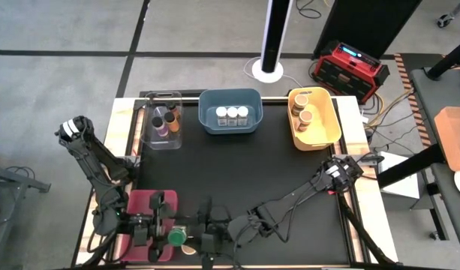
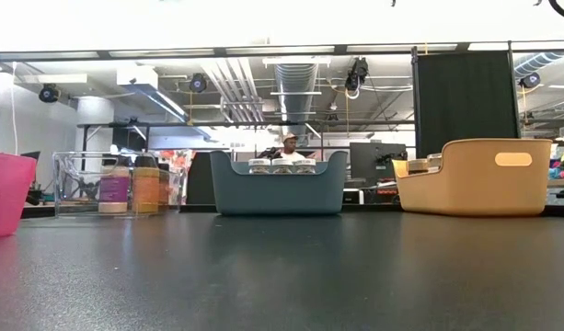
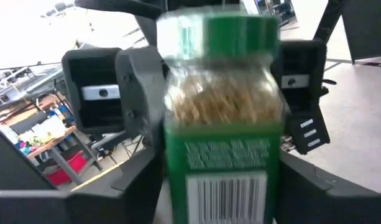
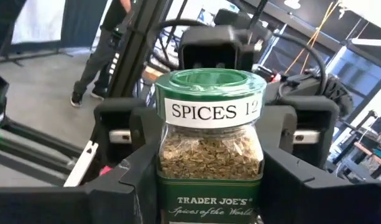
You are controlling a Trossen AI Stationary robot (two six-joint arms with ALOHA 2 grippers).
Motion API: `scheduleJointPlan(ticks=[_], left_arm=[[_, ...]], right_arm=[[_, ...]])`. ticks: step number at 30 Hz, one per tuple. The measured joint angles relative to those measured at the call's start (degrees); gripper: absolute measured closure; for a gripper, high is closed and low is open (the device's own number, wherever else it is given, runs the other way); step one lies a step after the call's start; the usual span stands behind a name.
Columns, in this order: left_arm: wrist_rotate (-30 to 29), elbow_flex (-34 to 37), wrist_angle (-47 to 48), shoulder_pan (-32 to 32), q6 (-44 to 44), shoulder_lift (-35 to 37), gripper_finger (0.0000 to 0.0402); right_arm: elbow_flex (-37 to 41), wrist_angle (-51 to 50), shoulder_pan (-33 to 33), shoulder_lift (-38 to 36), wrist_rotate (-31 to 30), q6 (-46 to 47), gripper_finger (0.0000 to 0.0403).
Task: Sort spices by type
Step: Put the green seasoning bottle into the pink bin
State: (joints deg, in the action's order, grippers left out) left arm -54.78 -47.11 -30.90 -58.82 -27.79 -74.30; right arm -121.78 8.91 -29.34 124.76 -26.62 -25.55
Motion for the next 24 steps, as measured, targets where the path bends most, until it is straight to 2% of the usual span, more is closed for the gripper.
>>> scheduleJointPlan(ticks=[3, 5, 8, 13, 15, 20, 24], left_arm=[[-0.17, 0.02, 0.28, 0.01, 0.33, 0.00, 0.0160], [-1.95, 0.02, 0.53, 0.01, 1.20, 0.00, 0.0158], [-8.04, 0.07, 2.43, -0.20, 3.49, 0.00, 0.0156], [-21.79, 0.09, 5.09, -0.43, 8.31, 0.00, 0.0155], [-24.54, 0.09, 5.76, -0.49, 10.06, 0.00, 0.0154], [-20.08, -0.04, 5.89, -0.42, 15.38, 0.02, 0.0153], [-18.70, -1.35, 5.62, 1.76, 21.76, 0.04, 0.0153]], right_arm=[[0.04, -1.15, 0.00, 0.03, -0.86, -0.04, 0.0213], [0.02, -2.92, -0.11, -0.27, -4.61, -0.42, 0.0213], [0.02, -6.44, -0.87, -0.85, -12.32, -1.75, 0.0213], [-2.40, -15.38, -2.58, -1.32, -25.80, -3.73, 0.0213], [-3.44, -19.04, -3.09, -1.47, -31.45, -3.82, 0.0213], [-3.82, -25.56, -3.35, -1.65, -41.61, -5.10, 0.0213], [-3.82, -27.15, -2.99, -1.27, -44.80, -5.54, 0.0213]])
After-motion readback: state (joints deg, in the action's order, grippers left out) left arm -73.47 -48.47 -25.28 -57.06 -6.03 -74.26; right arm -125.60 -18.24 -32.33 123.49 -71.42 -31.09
